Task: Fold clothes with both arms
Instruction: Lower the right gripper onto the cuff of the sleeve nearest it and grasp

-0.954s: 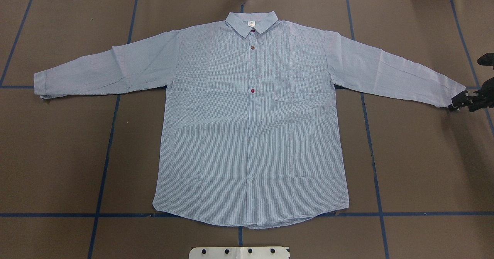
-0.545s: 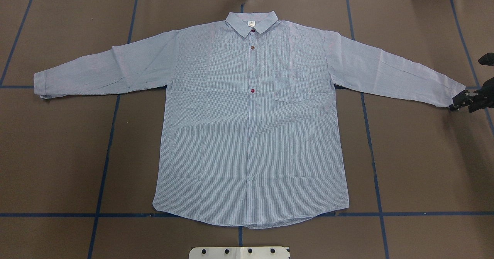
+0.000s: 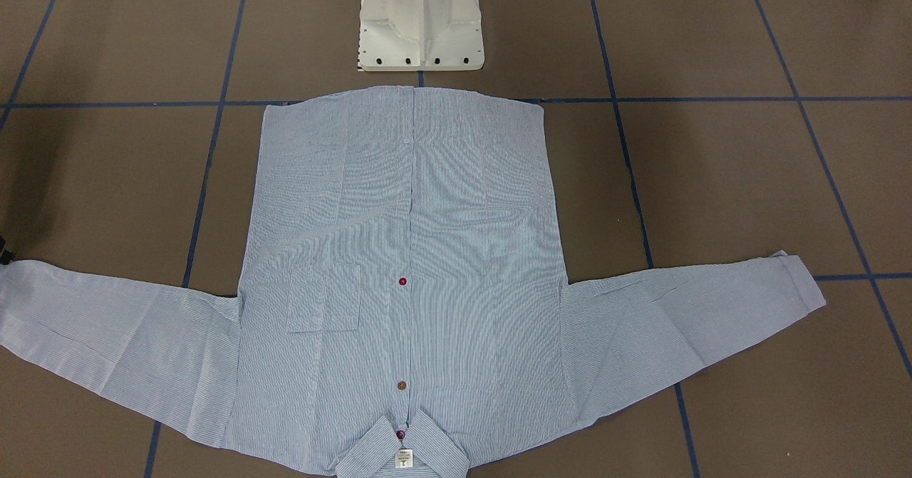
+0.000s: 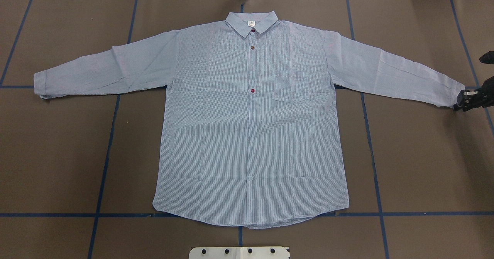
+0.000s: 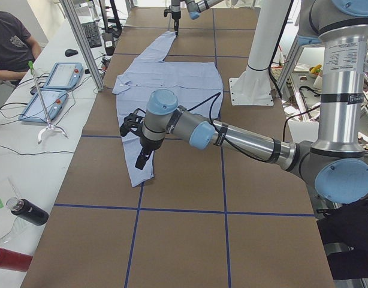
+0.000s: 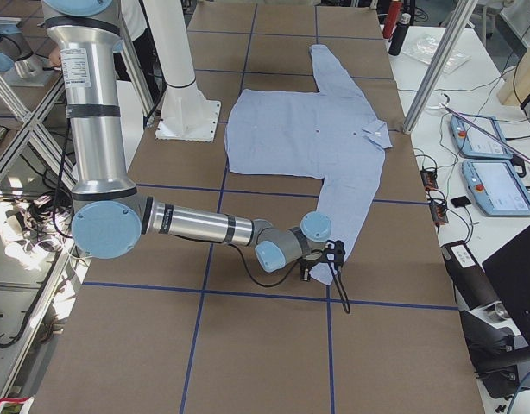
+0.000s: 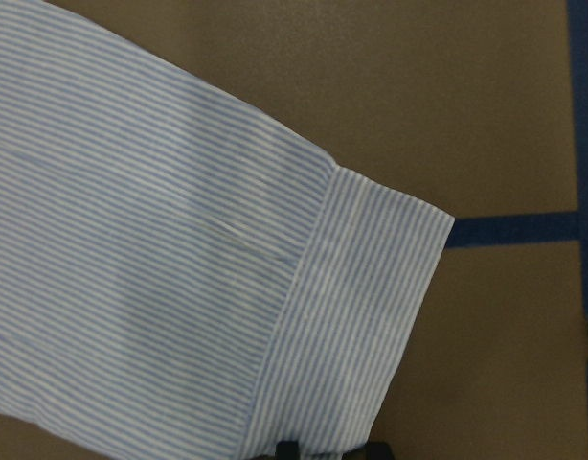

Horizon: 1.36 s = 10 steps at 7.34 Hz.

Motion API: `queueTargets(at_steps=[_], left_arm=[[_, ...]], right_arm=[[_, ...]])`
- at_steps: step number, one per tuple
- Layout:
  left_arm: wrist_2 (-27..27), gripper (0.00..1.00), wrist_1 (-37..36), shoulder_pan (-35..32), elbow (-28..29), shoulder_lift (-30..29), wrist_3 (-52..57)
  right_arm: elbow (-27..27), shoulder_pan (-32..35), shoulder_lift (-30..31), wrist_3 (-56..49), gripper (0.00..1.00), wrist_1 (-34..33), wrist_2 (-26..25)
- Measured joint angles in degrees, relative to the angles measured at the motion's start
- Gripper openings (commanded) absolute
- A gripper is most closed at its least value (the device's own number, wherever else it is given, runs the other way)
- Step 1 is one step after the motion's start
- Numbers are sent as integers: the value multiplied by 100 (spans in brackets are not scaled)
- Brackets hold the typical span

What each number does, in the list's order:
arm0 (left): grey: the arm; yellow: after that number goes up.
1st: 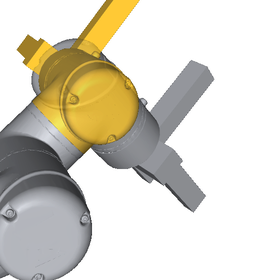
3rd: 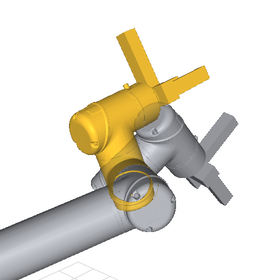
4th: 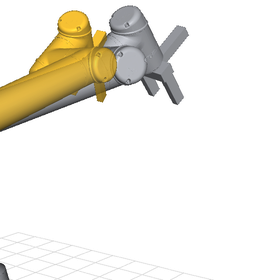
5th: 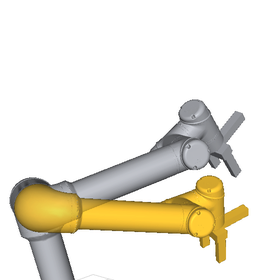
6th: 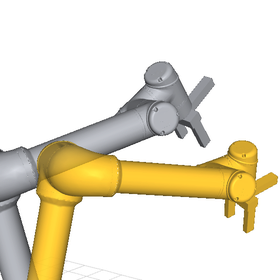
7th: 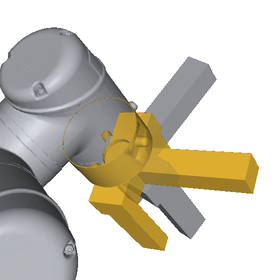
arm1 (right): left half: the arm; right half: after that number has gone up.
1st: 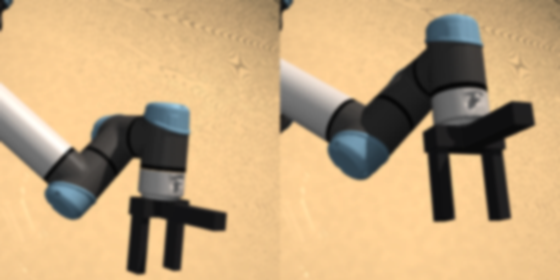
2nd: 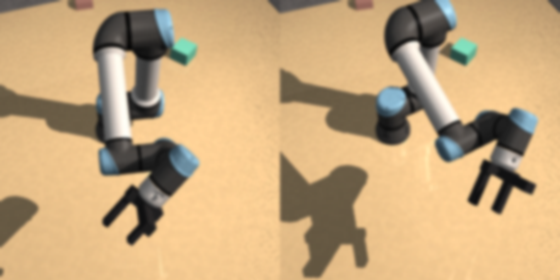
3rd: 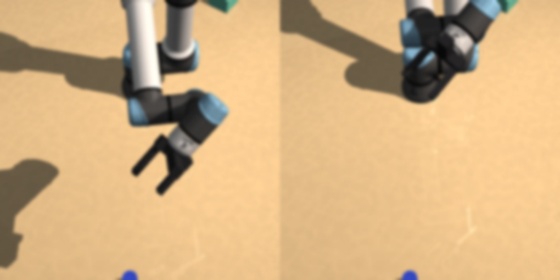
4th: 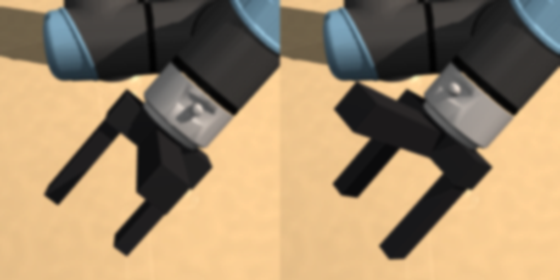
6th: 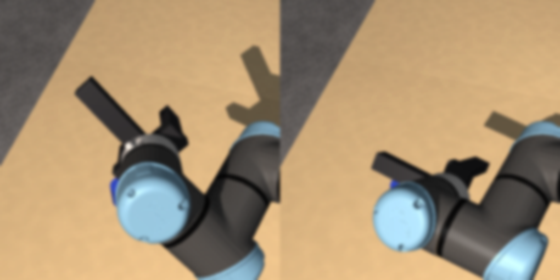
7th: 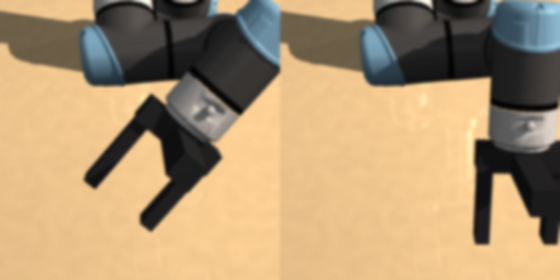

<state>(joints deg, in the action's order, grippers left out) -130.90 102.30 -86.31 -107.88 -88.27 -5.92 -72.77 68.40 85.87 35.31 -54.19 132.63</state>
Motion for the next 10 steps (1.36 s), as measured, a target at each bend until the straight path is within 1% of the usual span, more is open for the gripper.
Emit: queueTargets(at_steps=[1, 2, 3, 4, 7, 8, 9, 10], left_arm=[[6, 99, 0, 0, 3, 0, 2], [14, 99, 0, -2, 2, -6, 3], [24, 99, -4, -3, -4, -20, 3], [37, 99, -15, -3, -9, -46, 2], [45, 99, -34, -8, -19, -83, -3], [46, 99, -35, -8, -17, -83, 0], [47, 99, -35, -8, -15, -82, 2], [47, 99, -35, -9, -14, -82, 3]], right_arm=[[0, 3, 0, 1, 27, 2, 0], [0, 3, -1, 10, 25, 4, 0], [0, 3, 0, 25, 11, 3, 0], [-3, 29, -3, 30, 0, -1, 7], [-20, 226, -113, 18, 0, -27, 185], [-16, 275, -155, 14, 14, -33, 278], [-5, 295, -172, 14, 67, -34, 310], [26, 299, -180, 7, 71, -33, 311]])
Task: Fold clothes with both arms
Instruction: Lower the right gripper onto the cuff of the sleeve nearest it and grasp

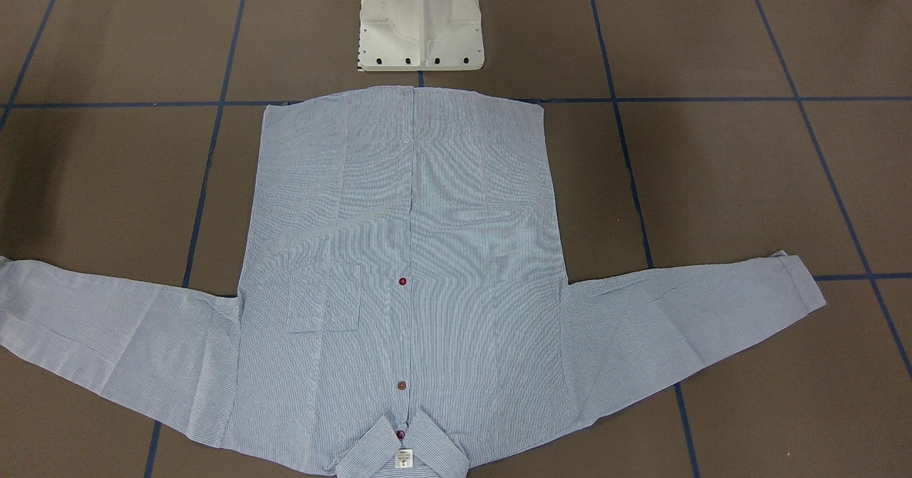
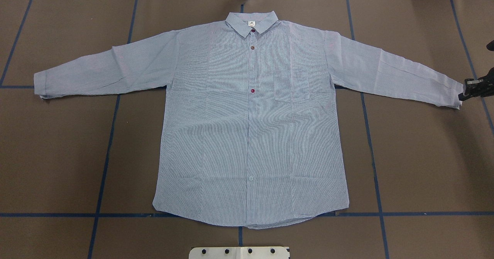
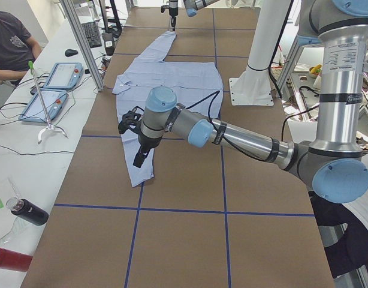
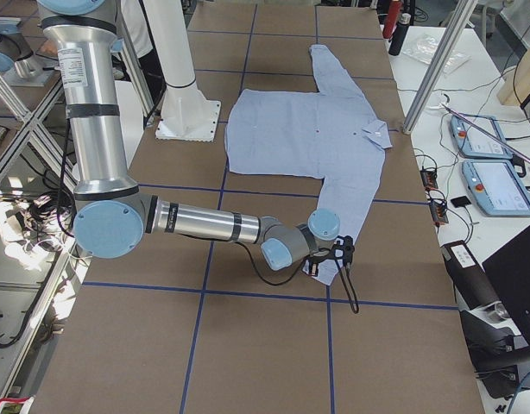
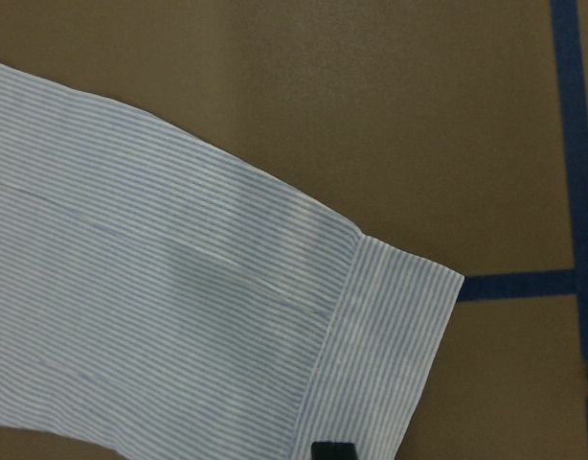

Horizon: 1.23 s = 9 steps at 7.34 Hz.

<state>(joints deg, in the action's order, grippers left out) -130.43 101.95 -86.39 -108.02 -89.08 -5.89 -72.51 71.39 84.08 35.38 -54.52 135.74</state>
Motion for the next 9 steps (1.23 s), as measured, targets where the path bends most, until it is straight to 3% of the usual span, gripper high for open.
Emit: queueTargets(at_steps=[6, 8, 9], left_arm=[[-21, 99, 0, -9, -14, 4, -15], [-31, 99, 0, -22, -17, 15, -11], [-34, 99, 0, -24, -28, 17, -14]], right_arm=[[129, -103, -28, 12, 69, -3, -231], [143, -177, -31, 12, 56, -11, -276], [171, -189, -32, 12, 42, -12, -282]])
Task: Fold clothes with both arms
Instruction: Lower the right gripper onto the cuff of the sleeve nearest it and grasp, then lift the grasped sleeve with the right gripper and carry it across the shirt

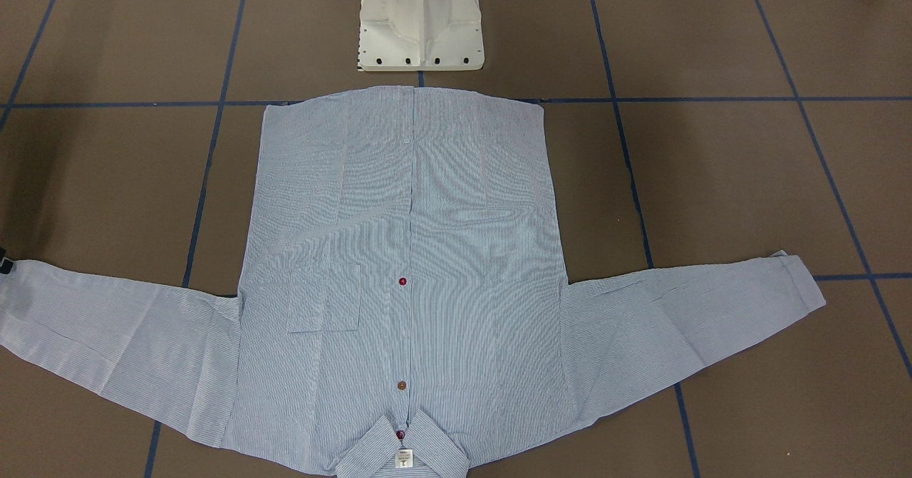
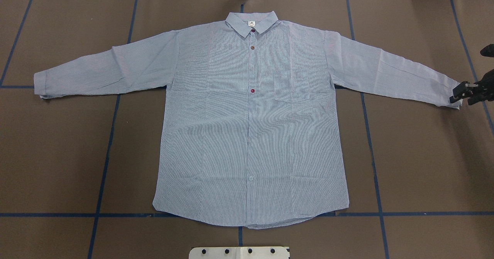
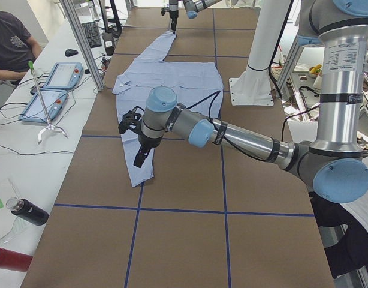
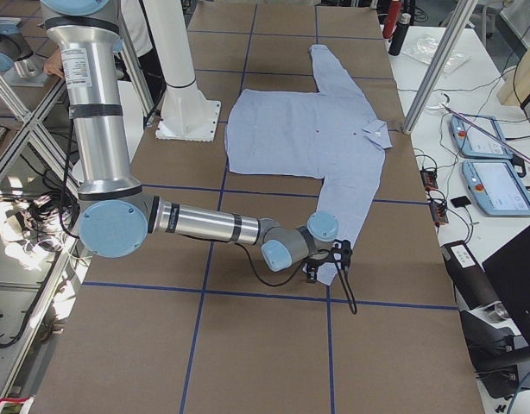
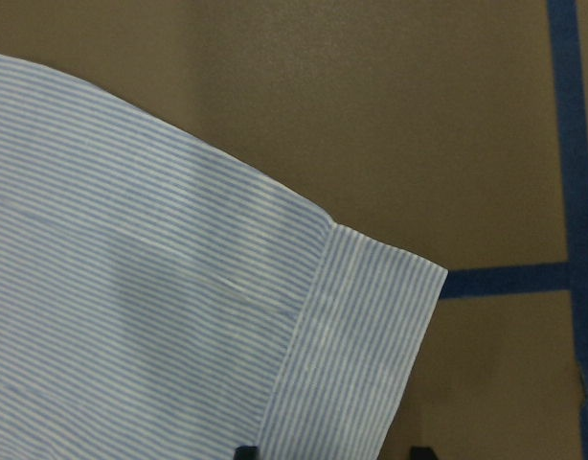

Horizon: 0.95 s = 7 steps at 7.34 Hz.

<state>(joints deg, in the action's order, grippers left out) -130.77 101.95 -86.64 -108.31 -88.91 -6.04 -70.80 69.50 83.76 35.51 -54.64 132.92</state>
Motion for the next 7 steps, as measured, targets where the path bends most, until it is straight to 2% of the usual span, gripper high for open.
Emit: queueTargets(at_steps=[1, 3, 4, 5, 7], left_arm=[[-1, 99, 0, -4, -15, 3, -2], [4, 99, 0, -9, -29, 5, -1], [4, 99, 0, -11, -31, 5, 3], [2, 99, 0, -11, -35, 5, 3], [-1, 99, 0, -17, -40, 0, -2]], right_arm=[[26, -2, 0, 0, 36, 3, 0], [47, -15, 0, -6, 36, 2, 1], [48, -22, 0, -8, 20, 2, 4], [49, -27, 0, -9, 0, -1, 7], [44, -31, 1, -11, 0, 6, 18]])
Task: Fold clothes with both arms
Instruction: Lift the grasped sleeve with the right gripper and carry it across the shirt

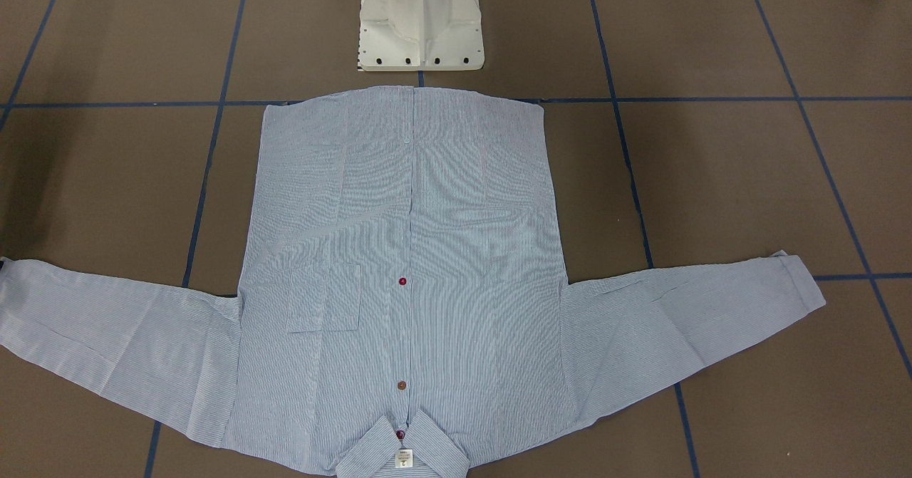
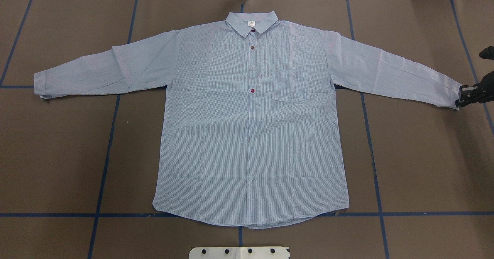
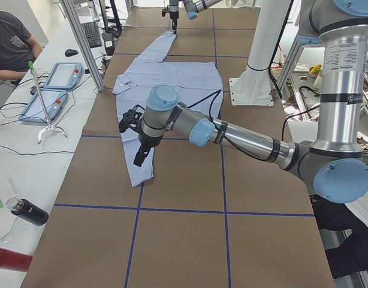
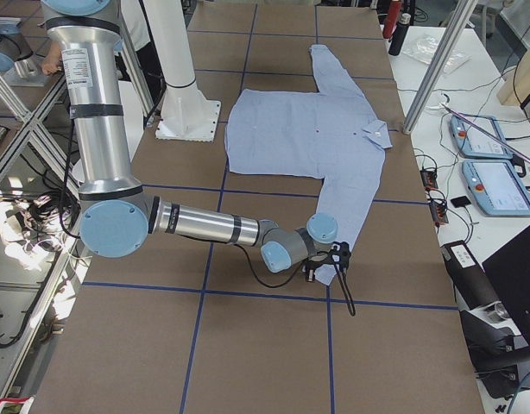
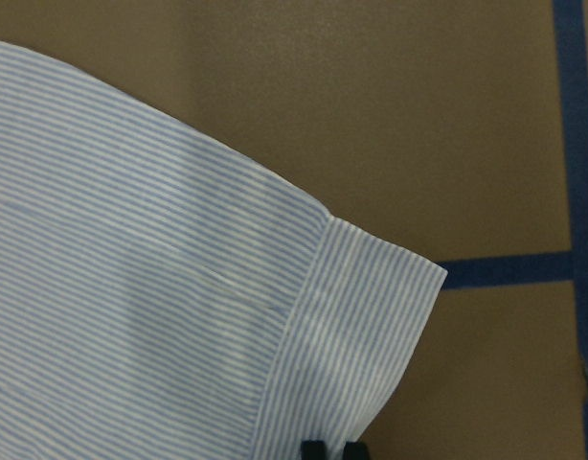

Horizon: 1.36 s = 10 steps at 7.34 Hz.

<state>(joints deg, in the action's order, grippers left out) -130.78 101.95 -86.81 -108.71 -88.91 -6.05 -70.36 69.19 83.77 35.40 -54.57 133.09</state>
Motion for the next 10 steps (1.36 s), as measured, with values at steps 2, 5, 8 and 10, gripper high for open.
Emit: queueTargets(at_steps=[2, 5, 8, 10], left_arm=[[2, 99, -6, -3, -18, -3, -1], [6, 99, -9, -10, -18, -4, -1], [0, 99, -9, -12, 15, 20, -1], [-6, 99, -7, -9, 68, 43, 3]], right_arm=[[-123, 19, -5, -9, 0, 16, 93], [-1232, 113, 4, 14, 0, -7, 333], [-2611, -6, -1029, 154, 0, -1504, 442], [-2738, -673, -2130, 672, 0, -2334, 117]])
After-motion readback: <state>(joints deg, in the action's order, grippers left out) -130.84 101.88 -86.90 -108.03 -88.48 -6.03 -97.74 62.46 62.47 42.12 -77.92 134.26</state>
